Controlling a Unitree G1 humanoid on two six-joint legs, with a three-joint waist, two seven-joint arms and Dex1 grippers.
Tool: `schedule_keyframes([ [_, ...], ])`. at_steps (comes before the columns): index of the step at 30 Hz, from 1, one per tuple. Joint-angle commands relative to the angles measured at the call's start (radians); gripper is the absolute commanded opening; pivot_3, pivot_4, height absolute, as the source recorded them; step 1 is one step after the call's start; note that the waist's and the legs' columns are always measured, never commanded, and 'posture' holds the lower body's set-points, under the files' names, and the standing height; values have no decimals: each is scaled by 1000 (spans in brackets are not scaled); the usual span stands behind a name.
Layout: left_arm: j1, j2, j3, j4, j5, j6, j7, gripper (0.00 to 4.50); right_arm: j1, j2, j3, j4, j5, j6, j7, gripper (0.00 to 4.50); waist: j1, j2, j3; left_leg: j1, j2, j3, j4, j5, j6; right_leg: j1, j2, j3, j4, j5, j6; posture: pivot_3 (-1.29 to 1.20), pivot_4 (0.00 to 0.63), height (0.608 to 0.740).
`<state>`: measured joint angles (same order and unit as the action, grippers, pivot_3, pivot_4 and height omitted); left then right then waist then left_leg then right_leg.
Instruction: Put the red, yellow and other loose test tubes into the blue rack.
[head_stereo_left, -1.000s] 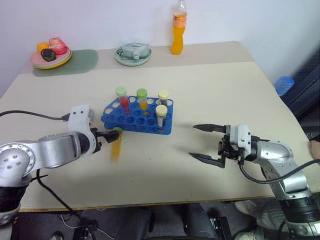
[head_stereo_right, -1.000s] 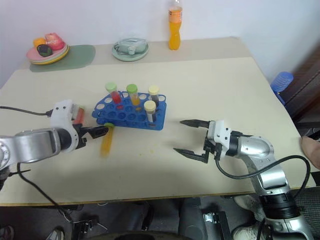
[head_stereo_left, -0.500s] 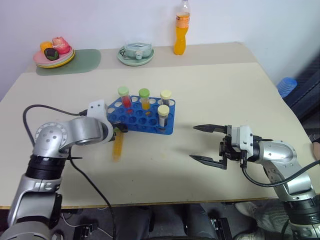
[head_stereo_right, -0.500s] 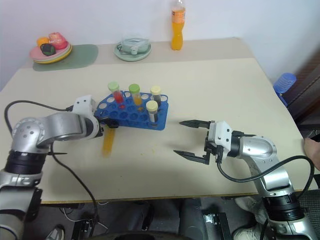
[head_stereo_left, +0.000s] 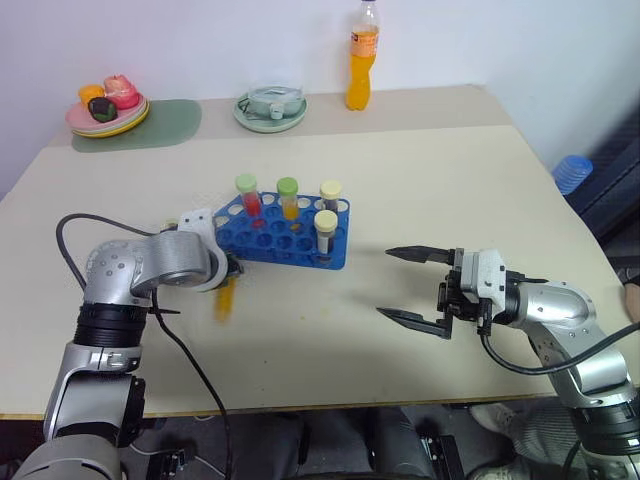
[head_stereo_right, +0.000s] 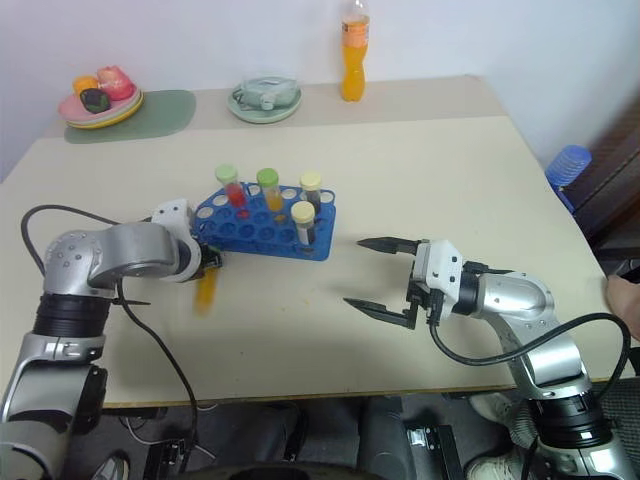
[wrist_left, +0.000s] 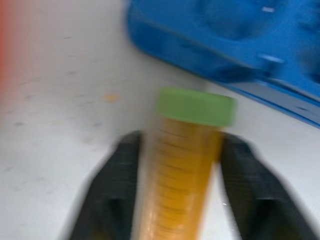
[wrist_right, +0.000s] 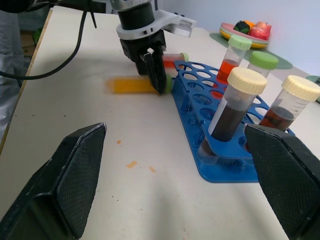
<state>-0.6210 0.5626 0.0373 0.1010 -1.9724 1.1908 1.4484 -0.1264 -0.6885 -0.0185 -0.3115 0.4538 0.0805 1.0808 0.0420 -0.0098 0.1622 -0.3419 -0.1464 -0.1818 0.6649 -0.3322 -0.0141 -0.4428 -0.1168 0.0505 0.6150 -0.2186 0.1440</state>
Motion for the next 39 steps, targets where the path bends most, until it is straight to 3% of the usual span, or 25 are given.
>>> schedule_keyframes([
  [1, 26, -18, 26, -4, 0, 9, 34, 751, -16, -12, -29, -34, 10, -4, -6, 4500, 0, 0, 0, 0, 0, 0, 0, 0, 0, 0, 0, 0, 0, 0, 0, 0, 150, 740],
  [5, 55, -14, 54, -63, 0, 13, 5, 751, -32, -9, -23, -19, 9, -3, -2, 4500, -2, 0, 0, 0, 0, 0, 0, 0, 0, 0, 0, 0, 0, 0, 0, 0, 150, 740],
  [7, 86, 37, 73, -134, 0, 24, -84, 751, -44, -4, -15, -9, 7, -1, -1, 4500, -5, 0, 0, 0, 0, 0, 0, 0, 0, 0, 0, 0, 0, 0, 0, 0, 150, 740],
  [12, 172, 205, 132, -343, 17, 78, -529, 751, -74, 12, 2, 20, 8, 3, 1, 4500, -2, -1, 0, 0, 1, 1, -1, 0, 0, -1, 0, 0, 1, 0, 0, 0, 150, 740],
  [15, 267, 253, 249, -526, 259, 3, -933, 751, -86, 21, 11, 40, 9, 3, 6, 4500, -2, 0, 0, -1, 0, 2, -1, 0, 0, -1, 0, 0, 0, 0, 0, 0, 150, 740],
  [19, 363, 314, 247, -656, 577, -159, -1271, 751, -98, 24, 18, 59, 11, 2, 18, 4500, -3, 0, 0, 0, 1, 5, -2, -1, 1, 0, 0, 0, -1, 0, -1, 0, 150, 740],
  [24, 400, 198, 172, -714, 1032, -556, -1486, 751, -105, 21, 11, 57, 16, 20, 10, 4500, 1, 0, 0, 0, 2, 9, -2, -1, 2, 1, 0, 0, -3, 0, -1, 0, 150, 740],
  [27, 411, 101, 50, -655, 1344, -843, -1564, 751, -84, 5, -13, 38, 18, 33, -4, 4500, -1, 0, 1, 0, 2, 9, -2, -2, 3, 1, -1, 0, -5, 1, -1, 0, 150, 740],
  [32, 394, -111, -54, -460, 1567, -1149, -1648, 751, -20, -18, -61, -26, 22, 62, -43, 4500, 2, -1, 1, -1, 2, 9, -1, -4, 6, 2, -1, 0, -7, 1, -1, 0, 150, 740],
  [39, 333, -251, -114, -192, 1709, -1402, -1785, 751, 55, -34, -123, -108, 24, 102, -95, 4500, -1, -1, 1, -1, 2, 9, 0, -4, 6, 2, -1, 0, -7, 1, 0, 0, 150, 740],
])
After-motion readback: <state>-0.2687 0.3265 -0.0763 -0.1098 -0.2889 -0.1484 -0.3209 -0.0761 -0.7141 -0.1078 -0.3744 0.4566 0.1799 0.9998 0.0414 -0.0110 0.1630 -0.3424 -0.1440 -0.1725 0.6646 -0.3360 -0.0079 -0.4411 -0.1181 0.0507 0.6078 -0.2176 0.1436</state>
